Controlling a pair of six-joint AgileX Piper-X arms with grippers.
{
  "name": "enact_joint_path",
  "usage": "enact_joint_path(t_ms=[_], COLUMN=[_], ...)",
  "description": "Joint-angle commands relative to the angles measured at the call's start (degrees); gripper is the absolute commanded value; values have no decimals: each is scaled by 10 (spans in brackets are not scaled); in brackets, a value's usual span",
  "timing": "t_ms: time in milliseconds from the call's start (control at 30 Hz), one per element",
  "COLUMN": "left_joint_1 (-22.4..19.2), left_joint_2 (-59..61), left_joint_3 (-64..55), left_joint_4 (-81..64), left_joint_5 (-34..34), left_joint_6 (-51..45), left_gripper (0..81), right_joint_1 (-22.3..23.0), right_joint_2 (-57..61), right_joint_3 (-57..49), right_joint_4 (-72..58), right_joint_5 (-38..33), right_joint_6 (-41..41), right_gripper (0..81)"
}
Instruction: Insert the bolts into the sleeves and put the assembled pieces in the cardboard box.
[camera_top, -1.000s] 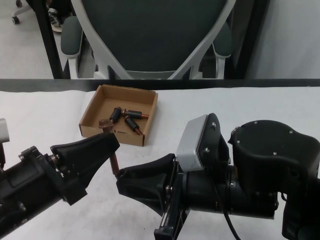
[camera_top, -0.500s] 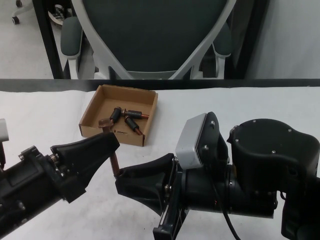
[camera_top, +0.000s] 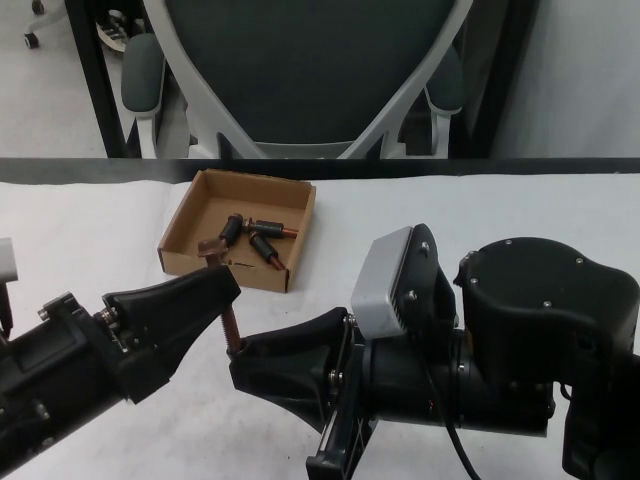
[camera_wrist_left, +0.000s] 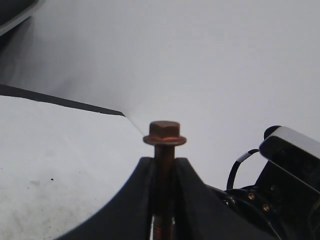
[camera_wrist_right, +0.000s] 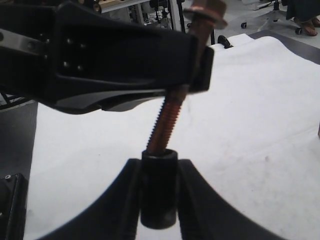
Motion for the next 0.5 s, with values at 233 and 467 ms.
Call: enact_joint_path(t_ms=[233,467], left_joint_1=[-2,-2], left_joint_2=[-7,-7], left_joint_3=[0,0], left_joint_4=[2,18], left_joint_5=[13,46], left_joint_6=[-1,-1], left_gripper=[8,8], right_joint_1=[1,1], right_joint_2=[-1,-1], right_joint_3=[-11,-11], right_joint_4=[-19,-19], right_joint_5=[1,1], right_joint_6=[2,11], right_gripper=[2,2])
